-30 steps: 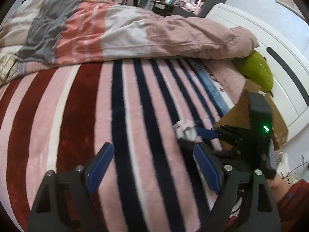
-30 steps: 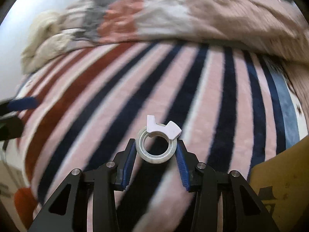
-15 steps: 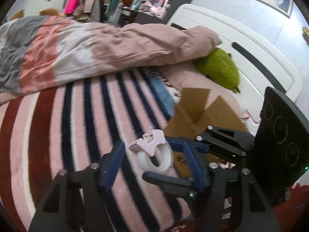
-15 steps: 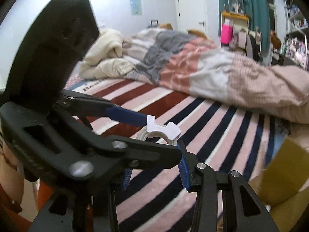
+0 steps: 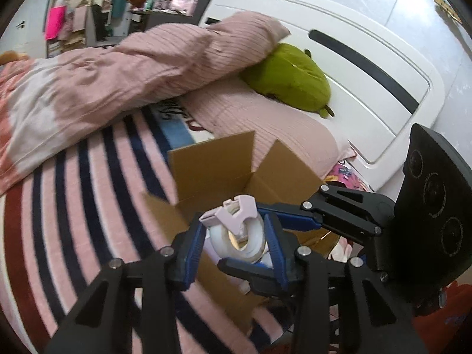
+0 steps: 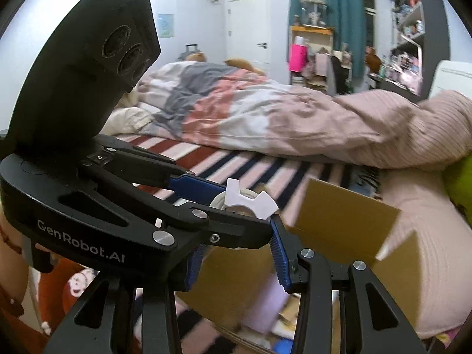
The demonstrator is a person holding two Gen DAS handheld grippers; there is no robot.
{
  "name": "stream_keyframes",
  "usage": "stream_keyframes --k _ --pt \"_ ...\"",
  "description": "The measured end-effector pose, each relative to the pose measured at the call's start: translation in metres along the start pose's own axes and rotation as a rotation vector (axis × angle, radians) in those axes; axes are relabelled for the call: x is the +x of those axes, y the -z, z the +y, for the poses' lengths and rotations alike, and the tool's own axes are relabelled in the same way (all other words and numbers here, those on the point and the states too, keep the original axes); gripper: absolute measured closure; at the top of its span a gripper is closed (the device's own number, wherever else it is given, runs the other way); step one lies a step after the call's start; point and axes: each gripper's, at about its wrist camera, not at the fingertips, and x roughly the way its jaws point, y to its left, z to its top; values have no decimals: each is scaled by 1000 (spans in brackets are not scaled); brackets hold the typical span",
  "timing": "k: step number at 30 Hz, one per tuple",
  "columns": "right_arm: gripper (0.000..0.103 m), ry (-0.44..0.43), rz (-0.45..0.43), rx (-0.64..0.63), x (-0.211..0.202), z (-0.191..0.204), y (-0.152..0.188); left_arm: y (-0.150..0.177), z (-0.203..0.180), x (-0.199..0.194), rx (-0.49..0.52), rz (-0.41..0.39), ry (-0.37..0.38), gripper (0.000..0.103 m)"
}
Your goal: Organize rigid objects
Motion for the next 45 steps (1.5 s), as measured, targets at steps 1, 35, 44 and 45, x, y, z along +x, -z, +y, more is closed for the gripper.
stream_keyframes --k 1,35,44,45 --pt "67 14 7 5 0 -5 2 -2 -2 6 4 10 6 65" --pt "9 48 -95 156 -33 -38 3 43 7 -88 -104 -327 -483 12" --pt "9 49 -133 103 -40 -20 -1 61 21 -112 -157 -367 -524 12" --pt "9 48 -135 102 -40 -19 -1 62 23 -113 -162 -369 -526 12"
